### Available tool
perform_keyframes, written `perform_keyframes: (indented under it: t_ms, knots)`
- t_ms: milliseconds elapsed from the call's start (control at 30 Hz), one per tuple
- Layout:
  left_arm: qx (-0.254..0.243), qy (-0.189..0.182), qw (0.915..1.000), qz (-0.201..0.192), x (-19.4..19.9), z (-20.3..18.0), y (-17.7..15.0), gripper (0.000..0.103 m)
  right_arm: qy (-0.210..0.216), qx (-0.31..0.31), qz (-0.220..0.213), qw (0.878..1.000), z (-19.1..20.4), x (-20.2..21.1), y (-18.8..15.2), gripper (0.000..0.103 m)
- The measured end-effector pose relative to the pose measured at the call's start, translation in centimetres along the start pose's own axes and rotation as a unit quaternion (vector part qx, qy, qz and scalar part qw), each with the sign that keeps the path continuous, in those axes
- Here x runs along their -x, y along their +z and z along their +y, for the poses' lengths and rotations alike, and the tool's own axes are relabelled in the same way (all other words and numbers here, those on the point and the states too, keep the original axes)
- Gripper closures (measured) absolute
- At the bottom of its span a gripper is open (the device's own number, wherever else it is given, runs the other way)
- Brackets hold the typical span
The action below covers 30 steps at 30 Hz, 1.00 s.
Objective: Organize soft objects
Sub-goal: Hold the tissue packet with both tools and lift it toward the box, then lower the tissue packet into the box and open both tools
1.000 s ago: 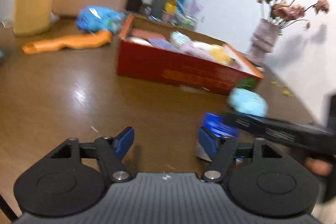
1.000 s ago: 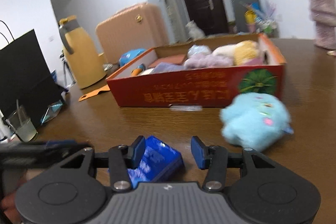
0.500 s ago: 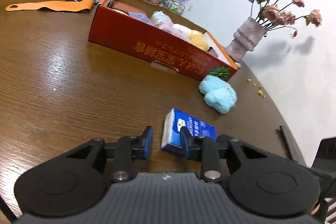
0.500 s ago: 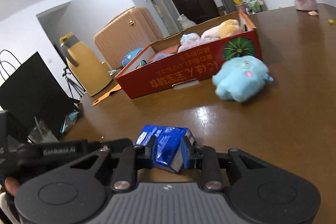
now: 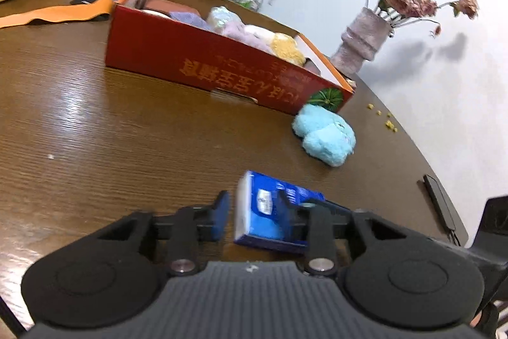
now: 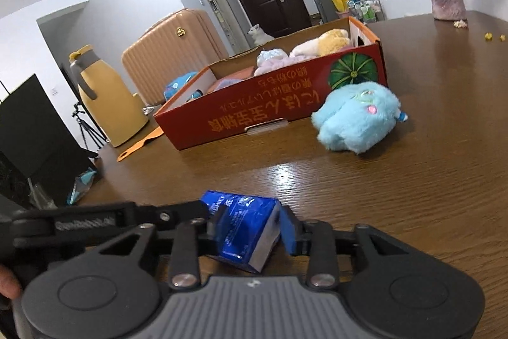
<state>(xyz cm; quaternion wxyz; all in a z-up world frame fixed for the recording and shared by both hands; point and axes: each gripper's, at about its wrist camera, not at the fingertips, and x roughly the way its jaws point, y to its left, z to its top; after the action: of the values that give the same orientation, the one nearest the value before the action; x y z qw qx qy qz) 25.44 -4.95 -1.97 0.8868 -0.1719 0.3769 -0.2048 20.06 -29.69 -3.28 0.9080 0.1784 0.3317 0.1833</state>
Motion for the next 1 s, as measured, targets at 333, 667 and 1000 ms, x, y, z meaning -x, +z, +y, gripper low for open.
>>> perform_keyframes:
  t_ms: [333,667,1000]
  knots:
    - [-0.019,-0.020,0.9969,-0.073,1.3,-1.0,6.0,0.084,-0.011,0.052,-0.063,0.997,2.3,0.1,5.7,0.082]
    - [-0.035,0.009,0.9987,-0.036,-6.4,1.9,17.0,0.083,-0.020,0.088,-0.042,0.995,2.0,-10.7,17.1,0.082]
    - [-0.067,0.029,0.9971,-0.021,-7.4,2.8,16.1,0.082,-0.018,0.069,-0.013,0.997,0.4,-12.8,16.1,0.080]
